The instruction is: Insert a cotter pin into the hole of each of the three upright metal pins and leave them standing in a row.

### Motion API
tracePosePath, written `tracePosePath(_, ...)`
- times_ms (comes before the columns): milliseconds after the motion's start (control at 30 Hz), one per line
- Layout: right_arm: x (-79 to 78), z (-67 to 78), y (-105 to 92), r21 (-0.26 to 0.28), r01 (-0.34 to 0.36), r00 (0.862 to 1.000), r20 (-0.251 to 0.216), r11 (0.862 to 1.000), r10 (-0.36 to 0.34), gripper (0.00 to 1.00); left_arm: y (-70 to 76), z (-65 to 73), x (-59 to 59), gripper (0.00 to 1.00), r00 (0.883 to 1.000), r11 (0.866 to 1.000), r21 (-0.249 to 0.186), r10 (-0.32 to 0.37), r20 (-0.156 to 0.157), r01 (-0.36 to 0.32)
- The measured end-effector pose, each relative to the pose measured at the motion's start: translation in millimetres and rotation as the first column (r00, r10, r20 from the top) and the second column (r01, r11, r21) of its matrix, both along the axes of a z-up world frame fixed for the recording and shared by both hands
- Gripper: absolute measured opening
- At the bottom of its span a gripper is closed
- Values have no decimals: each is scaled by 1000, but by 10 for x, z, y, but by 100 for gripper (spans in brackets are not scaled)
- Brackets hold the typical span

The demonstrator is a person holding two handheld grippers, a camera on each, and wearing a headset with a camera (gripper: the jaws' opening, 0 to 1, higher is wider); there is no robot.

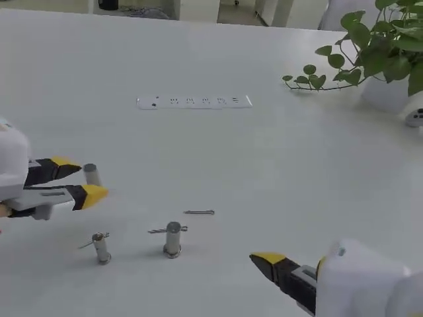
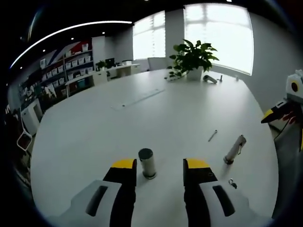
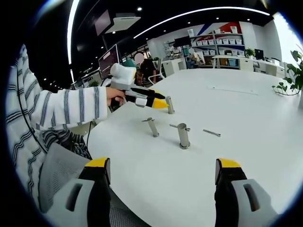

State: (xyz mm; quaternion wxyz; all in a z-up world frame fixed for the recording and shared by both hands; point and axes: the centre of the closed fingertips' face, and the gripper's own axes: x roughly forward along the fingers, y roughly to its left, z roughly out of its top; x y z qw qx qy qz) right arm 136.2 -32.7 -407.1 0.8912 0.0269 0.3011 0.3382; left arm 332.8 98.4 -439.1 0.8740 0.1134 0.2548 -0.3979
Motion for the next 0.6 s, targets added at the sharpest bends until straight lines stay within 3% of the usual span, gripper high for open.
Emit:
tracePosePath(167, 19, -1, 16, -2, -7, 1000, -1, 1000, 7, 90, -35, -118, 72, 32, 999, 999, -13, 36, -31, -36)
tracePosePath(233, 25, 8, 29, -2, -11, 1000, 1, 1000, 11, 90, -43, -138, 89, 29, 999, 999, -14, 40, -31, -41)
tracePosePath(333, 34, 17, 36, 1, -9, 1000, 3, 1000, 9, 90, -7, -198, 137, 25, 998, 998, 23, 57, -26, -57)
tracePosePath(600, 0, -30, 28, -3, -6, 1000, -15, 1000, 6, 89, 11, -266, 206, 22, 997, 998, 13, 68, -35, -68)
